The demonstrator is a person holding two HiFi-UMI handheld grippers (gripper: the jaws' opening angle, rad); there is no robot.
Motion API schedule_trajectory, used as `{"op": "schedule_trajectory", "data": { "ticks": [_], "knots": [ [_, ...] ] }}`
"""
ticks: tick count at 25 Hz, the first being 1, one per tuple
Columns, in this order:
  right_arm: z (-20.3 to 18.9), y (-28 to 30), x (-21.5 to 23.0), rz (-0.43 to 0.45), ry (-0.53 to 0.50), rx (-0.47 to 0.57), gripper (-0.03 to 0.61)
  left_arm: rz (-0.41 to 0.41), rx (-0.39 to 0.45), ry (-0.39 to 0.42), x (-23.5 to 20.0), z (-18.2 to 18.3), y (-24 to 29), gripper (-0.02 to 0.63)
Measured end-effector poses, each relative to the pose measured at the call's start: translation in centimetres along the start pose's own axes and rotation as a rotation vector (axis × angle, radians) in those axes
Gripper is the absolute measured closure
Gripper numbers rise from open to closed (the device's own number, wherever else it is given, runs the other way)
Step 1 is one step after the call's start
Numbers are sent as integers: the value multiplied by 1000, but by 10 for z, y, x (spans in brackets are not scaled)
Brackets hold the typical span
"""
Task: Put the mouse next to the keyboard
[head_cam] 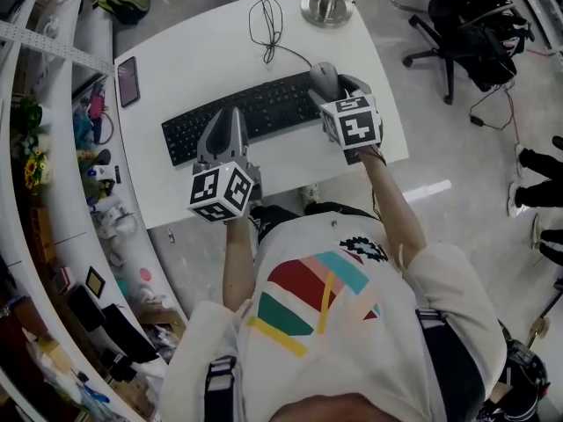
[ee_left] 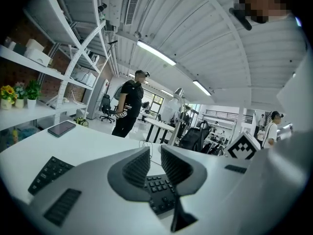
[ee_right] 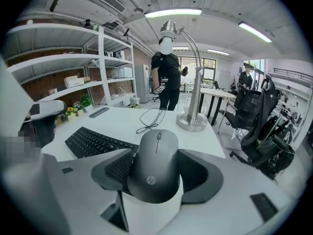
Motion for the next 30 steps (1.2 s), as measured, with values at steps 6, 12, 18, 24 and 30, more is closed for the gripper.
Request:
{"op": "schedule_trajectory", "data": {
  "ticks": [6,12,18,24,30],
  "knots": [
    [-28,2,40,-27,38,-37,284,-22,-37,26,26,-10,16,515],
    [-51,14,68,-37,111,-67,284,-16,-52,35,36,-17,20,515],
    [-66,24,83,-51,143,-98,284,-4,-64,27,35,-22,19,515],
    [-69,28,84,-57,135,-114,282,-2,-69,26,35,-24,19,515],
    [-76,35,91,-79,125,-143,282,-5,-66,28,36,-23,20,515]
  ]
}}
Point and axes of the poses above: the fingertips, and each gripper's own axes: y forward along the fingers, x to its right, z out of its top, the point moved 9 cm from there along -y, backward along the fingers, and after that the axes turned 5 degrees about -x, right-handed, at the moved point
